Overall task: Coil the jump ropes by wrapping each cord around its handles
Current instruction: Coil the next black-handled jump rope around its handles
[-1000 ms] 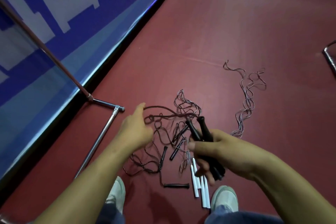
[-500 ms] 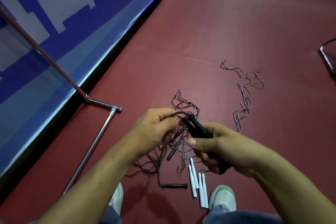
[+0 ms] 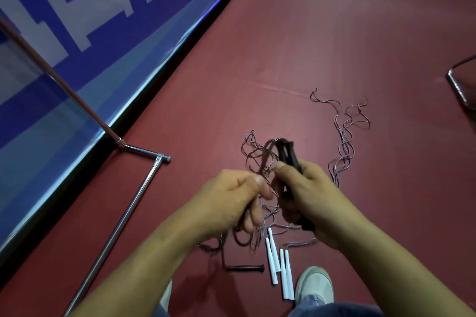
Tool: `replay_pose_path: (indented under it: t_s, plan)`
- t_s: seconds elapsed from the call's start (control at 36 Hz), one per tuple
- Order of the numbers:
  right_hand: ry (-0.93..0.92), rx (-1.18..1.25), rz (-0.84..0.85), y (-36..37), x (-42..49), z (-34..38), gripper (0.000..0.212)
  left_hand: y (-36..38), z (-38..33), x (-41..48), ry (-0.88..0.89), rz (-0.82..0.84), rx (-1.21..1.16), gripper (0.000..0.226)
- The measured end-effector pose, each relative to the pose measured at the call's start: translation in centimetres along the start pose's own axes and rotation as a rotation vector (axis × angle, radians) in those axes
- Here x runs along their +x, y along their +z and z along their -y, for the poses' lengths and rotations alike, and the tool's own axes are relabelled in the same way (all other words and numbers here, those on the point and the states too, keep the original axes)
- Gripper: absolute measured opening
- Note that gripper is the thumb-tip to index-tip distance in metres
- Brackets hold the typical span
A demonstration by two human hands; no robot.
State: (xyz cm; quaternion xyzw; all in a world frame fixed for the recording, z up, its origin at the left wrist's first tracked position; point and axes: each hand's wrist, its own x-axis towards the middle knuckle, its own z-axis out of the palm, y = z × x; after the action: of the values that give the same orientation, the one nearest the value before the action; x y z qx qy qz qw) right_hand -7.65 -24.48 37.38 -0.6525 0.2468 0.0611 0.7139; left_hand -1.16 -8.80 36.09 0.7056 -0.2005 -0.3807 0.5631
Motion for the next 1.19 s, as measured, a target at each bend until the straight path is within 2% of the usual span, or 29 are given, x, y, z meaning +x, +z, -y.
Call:
replay_pose_path:
  t_s: [0.08,0.25,0.33,0.39,0.44,0.5,0.58,0.64,0.75,0.81,0.86,0.92,1.0,1.06,1.11,1.19]
  plan:
    - [-0.004,-0.061,-0.039,-0.2,0.4,0.4,0.027,1.2,0.4,0.0,-0.015,0.016,-0.005,0.033]
    - [0.017,0.080,-0.047,-0.1,0.3,1.0,0.032,0.4,-0.2,0.0,0.035,-0.059,-0.176,0.030]
    - [-0.015,0.203,-0.066,0.2,0.4,1.2,0.032,1.2,-0.5,-0.5,0.109,-0.140,0.015,0.032]
    - [-0.070,0.199,-0.116,0.3,0.5,1.1,0.032,2.1,-0.4,-0.9,0.176,-0.193,0.219,0.039]
    - [-0.127,0.192,-0.152,0.3,0.6,1.1,0.030,2.8,-0.7,-1.3,0.251,-0.236,0.304,0.041]
    - [-0.147,0.211,-0.149,0.2,0.7,1.1,0.028,3.1,-0.7,-1.5,0.287,-0.264,0.294,0.040]
    - [-0.127,0.272,-0.061,0.1,0.8,1.1,0.016,2.9,-0.9,-1.5,0.218,-0.268,0.183,0.043]
    - [-0.103,0.322,0.013,0.2,0.6,1.1,0.023,2.6,-1.3,-1.6,0.165,-0.269,0.145,0.045]
    - [-0.085,0.356,0.094,0.6,0.3,1.4,0.032,2.4,-0.5,-1.0,0.162,-0.288,0.281,0.044]
    - [-0.075,0.302,0.065,0.8,0.2,1.5,0.040,2.6,-0.3,-1.0,0.160,-0.281,0.305,0.047]
    - [-0.087,0.233,-0.005,1.0,0.0,1.6,0.031,2.9,-0.2,-1.1,0.190,-0.283,0.334,0.043]
    - [-0.082,0.259,-0.086,1.1,0.1,1.7,0.026,3.5,-0.4,-1.3,0.246,-0.285,0.393,0.031]
    - [-0.025,0.312,-0.215,0.8,0.8,1.9,0.039,4.3,-0.6,-1.7,0.298,-0.245,0.473,0.016]
    - [-0.014,0.364,-0.285,0.2,1.3,2.0,0.036,4.7,-0.5,-1.8,0.323,-0.211,0.519,0.010]
    - [-0.013,0.449,-0.290,-0.3,1.6,2.1,0.031,4.9,-0.3,-1.9,0.346,-0.196,0.573,0.013]
    - [-0.018,0.695,-0.190,-0.5,1.2,2.6,0.035,5.0,-0.2,-1.9,0.390,-0.234,0.632,0.026]
